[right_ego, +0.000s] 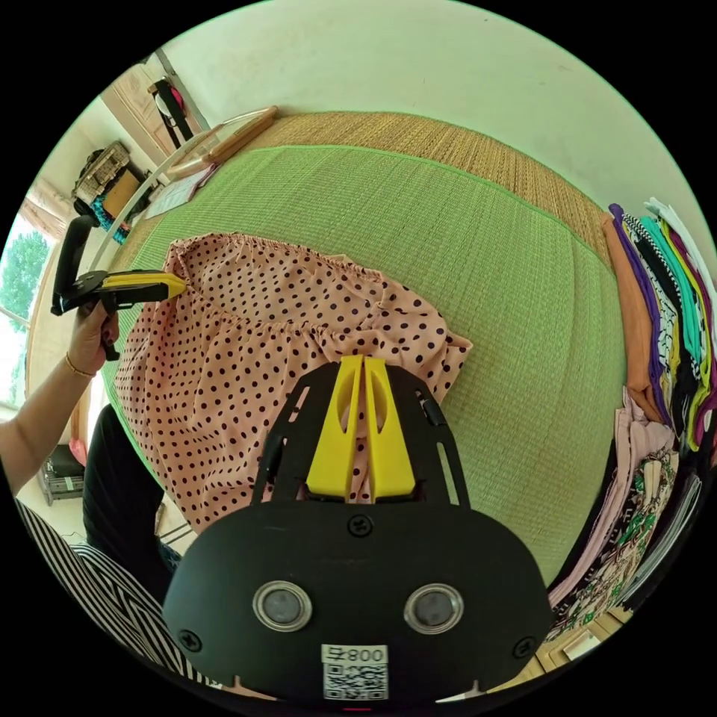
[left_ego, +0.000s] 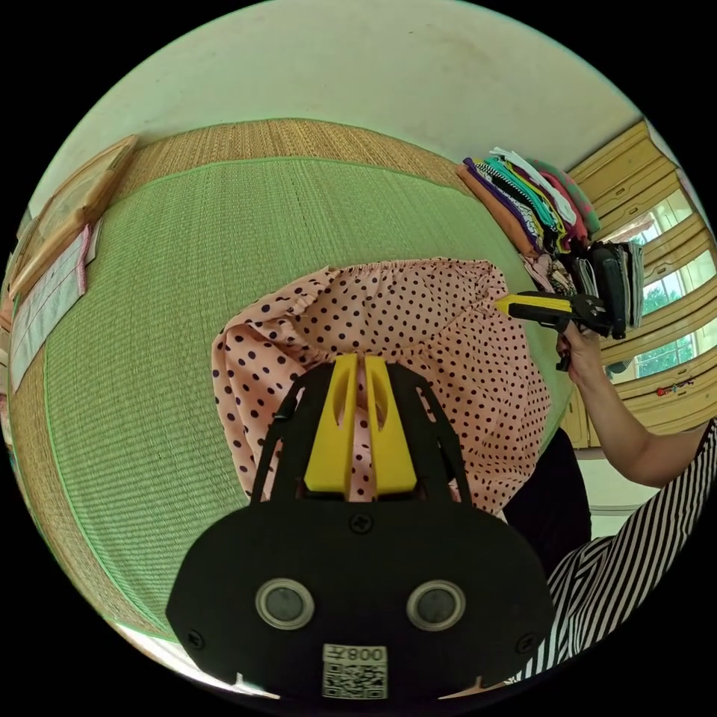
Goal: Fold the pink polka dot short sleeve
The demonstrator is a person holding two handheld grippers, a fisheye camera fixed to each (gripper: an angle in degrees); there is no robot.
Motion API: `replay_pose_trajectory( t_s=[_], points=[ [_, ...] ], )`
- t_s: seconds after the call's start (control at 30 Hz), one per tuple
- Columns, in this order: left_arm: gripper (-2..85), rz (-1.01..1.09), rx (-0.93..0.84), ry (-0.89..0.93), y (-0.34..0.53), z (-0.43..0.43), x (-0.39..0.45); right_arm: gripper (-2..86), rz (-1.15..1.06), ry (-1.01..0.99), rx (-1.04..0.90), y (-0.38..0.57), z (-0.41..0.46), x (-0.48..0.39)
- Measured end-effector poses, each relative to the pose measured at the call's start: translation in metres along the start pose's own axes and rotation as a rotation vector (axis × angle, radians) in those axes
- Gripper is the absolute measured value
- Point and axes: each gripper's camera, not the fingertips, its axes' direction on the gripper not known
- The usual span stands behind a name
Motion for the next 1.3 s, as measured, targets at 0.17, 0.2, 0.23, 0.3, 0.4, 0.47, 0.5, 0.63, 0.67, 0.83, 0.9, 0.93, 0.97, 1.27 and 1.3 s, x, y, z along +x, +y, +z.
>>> replay_pose_trajectory(
  t_s=[0.17,0.2,0.23,0.3,0.4,0.47,0.5,0.63,0.67,0.83,0.9,0.93,0.97,1.27,1.3],
  points=[
    [1.7,-0.005,0.072,0.039,0.001,-0.025,0.008,0.3,0.012,-0.048,0.064,0.012,-0.026,0.005],
    [1.6,-0.002,0.095,0.043,0.001,-0.032,0.01,0.2,0.02,-0.064,0.09,0.015,-0.034,0.008],
    [1.6,0.001,0.114,0.048,0.0,-0.039,0.012,0.2,0.026,-0.075,0.102,0.017,-0.038,0.01],
    [1.5,0.003,0.147,0.063,-0.003,-0.049,0.012,0.2,0.049,-0.116,0.148,0.022,-0.052,0.019],
    [1.4,0.0,0.196,0.069,-0.009,-0.063,0.01,0.2,0.082,-0.164,0.196,0.026,-0.065,0.033],
    [1.4,-0.005,0.212,0.067,-0.013,-0.068,0.006,0.2,0.099,-0.173,0.216,0.026,-0.07,0.04],
    [1.4,-0.01,0.225,0.062,-0.017,-0.07,0.003,0.2,0.107,-0.174,0.22,0.026,-0.071,0.044],
    [1.4,-0.029,0.237,0.059,-0.031,-0.067,-0.01,0.2,0.138,-0.185,0.231,0.023,-0.069,0.057],
    [1.4,-0.032,0.236,0.057,-0.033,-0.066,-0.012,0.2,0.15,-0.186,0.229,0.021,-0.067,0.061],
    [1.4,-0.061,0.198,0.034,-0.052,-0.044,-0.032,0.2,0.184,-0.175,0.211,0.016,-0.051,0.075],
    [1.4,-0.069,0.182,0.025,-0.057,-0.035,-0.039,0.2,0.195,-0.165,0.193,0.013,-0.041,0.081],
    [1.4,-0.076,0.173,0.02,-0.059,-0.029,-0.043,0.2,0.196,-0.165,0.186,0.012,-0.038,0.083],
    [1.4,-0.077,0.168,0.02,-0.059,-0.026,-0.045,0.2,0.199,-0.16,0.177,0.011,-0.033,0.085],
    [2.0,-0.115,0.115,0.01,-0.056,0.015,-0.072,0.8,0.219,-0.137,0.141,0.013,-0.007,0.098],
    [2.1,-0.122,0.113,0.012,-0.054,0.019,-0.076,1.1,0.218,-0.148,0.138,0.014,-0.004,0.1]
  ],
)
